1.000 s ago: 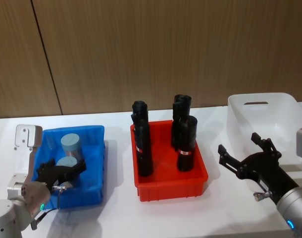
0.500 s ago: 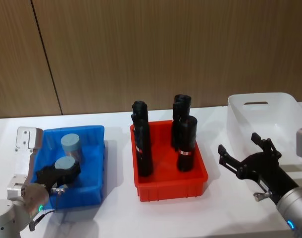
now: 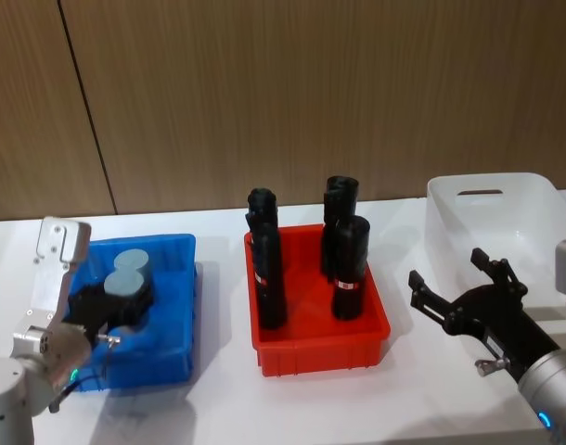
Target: Pick the cotton swabs from the blue box and place them into the white box.
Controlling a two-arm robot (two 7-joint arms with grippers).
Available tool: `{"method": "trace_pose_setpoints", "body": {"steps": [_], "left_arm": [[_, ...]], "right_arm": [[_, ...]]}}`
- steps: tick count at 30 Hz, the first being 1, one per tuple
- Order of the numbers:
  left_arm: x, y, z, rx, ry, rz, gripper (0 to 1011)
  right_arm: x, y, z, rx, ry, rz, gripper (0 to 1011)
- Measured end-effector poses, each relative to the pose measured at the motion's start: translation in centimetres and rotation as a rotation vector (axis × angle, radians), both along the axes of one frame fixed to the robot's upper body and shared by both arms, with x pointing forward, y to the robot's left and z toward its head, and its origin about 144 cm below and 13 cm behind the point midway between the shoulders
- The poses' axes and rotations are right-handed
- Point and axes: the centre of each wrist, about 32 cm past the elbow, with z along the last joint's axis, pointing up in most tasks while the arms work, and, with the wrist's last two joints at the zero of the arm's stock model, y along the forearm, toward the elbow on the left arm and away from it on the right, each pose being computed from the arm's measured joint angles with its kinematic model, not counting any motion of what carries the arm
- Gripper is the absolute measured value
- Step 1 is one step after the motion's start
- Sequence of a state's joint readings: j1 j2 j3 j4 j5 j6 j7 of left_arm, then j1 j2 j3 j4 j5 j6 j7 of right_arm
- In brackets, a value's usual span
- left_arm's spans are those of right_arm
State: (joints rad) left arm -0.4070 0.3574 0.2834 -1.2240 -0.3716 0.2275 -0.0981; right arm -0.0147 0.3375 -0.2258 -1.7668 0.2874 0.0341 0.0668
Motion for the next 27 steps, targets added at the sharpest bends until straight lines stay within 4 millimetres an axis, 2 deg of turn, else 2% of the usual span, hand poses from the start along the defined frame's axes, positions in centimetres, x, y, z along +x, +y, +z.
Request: {"method": "trace_pose_setpoints", "body": {"steps": [13,27], "left_arm": [[-0.4,-1.0,3.6,0.050,-0.129,-0.136,671],[-0.3,-2.4,6.9,0.004,-0.227,-0.347,670]], "right_arm": [[0.0,0.0,0.0,0.000,0.000,0.000,1002],[0.0,0.0,0.0,0.000,0.000,0.000,1002]]}}
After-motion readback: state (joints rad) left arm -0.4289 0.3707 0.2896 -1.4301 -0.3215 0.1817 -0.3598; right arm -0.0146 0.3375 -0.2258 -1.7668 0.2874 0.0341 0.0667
